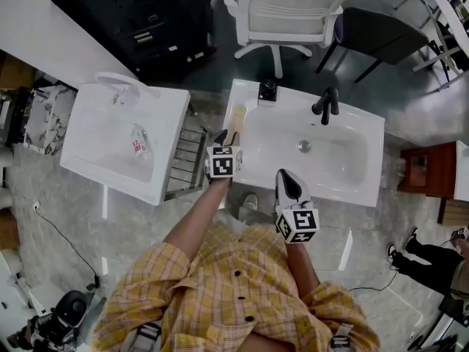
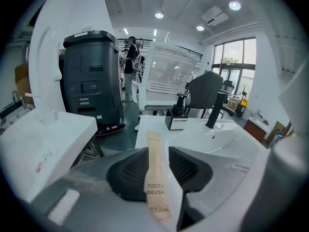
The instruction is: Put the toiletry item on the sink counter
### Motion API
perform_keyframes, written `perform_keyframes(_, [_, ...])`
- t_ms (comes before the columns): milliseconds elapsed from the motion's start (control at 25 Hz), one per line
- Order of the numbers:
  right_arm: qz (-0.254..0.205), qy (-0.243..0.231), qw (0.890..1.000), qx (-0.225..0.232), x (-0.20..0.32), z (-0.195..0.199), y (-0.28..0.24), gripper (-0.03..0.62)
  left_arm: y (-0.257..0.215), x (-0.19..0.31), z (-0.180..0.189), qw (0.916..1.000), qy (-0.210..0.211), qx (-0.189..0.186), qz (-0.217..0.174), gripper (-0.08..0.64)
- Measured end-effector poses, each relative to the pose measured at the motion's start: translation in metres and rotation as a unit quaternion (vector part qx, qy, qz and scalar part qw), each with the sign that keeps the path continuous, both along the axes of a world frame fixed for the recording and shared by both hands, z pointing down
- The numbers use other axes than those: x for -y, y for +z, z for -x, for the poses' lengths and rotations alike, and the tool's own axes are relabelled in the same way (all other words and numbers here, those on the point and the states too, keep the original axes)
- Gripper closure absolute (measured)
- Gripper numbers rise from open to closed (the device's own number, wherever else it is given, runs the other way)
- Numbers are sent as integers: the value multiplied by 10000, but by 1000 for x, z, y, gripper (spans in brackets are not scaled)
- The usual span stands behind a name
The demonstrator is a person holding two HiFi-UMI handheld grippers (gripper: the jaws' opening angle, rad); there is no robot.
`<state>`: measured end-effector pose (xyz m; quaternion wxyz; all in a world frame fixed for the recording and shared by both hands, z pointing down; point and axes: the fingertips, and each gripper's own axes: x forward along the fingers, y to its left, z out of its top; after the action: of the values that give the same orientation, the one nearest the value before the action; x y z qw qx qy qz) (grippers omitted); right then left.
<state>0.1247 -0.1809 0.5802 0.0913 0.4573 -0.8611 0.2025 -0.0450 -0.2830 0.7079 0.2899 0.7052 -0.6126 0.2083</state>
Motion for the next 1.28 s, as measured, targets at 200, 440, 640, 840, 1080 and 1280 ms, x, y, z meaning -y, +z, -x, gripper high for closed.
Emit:
perform_keyframes(200, [-100, -42, 9999, 55, -5, 6, -6, 594, -26, -12, 1, 9995, 14, -52, -310, 448])
perform_keyframes(440, [-241, -133, 9995, 132, -5, 16, -18, 594, -53, -37, 3, 9979, 42, -122, -632, 503])
perform_keyframes(640, [-362, -219, 9990, 140, -8, 28, -28, 594, -70, -61, 9, 9969, 96, -84, -780, 543])
perform_keyframes(840, [-427, -255, 9987, 128, -9, 33, -33, 594, -90, -74, 8, 9944, 130, -104, -1041, 560])
perform_keyframes(1080, [-487, -284, 9983, 113, -10, 33, -42, 594, -115, -91, 3, 9909, 185, -138, -1328, 561])
perform_keyframes(1280, [-607, -256, 9978, 109, -8, 31, -51, 594, -133, -100, 1, 9869, 185, -160, -1595, 560])
